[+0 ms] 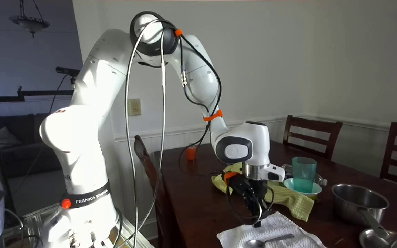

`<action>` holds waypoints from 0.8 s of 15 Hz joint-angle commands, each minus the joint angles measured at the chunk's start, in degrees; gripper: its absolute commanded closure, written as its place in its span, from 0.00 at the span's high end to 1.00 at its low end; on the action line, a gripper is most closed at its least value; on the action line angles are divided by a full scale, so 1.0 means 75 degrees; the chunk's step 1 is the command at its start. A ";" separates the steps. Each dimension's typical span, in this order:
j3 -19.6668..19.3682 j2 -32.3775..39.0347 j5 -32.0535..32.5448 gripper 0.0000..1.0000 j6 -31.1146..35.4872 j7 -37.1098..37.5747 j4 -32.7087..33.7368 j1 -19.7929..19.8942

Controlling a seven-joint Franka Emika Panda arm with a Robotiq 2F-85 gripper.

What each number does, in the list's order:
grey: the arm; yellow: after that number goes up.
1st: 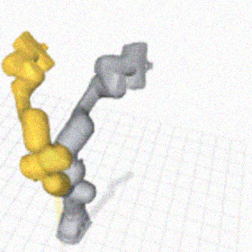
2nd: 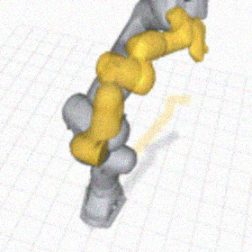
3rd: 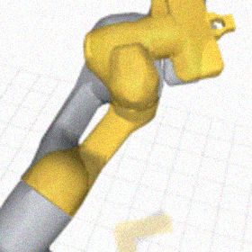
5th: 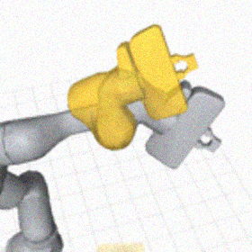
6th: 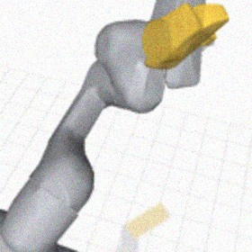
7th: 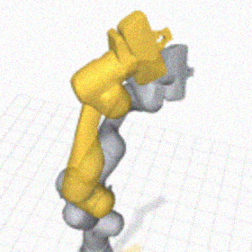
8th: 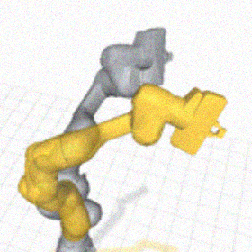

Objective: Put the spoon on the paper towel and fold it

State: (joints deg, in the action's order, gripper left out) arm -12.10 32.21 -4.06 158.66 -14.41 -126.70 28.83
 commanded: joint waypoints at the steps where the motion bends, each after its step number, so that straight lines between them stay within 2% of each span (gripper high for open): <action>1: -0.0090 -0.0195 0.0079 0.00 -0.0003 -0.0073 -0.0089 0.0108; 12: -0.0457 -0.0605 0.0251 0.01 0.0168 -0.0168 -0.0088 0.0104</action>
State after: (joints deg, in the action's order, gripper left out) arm -14.63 29.23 -3.96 159.12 -14.69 -126.50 29.08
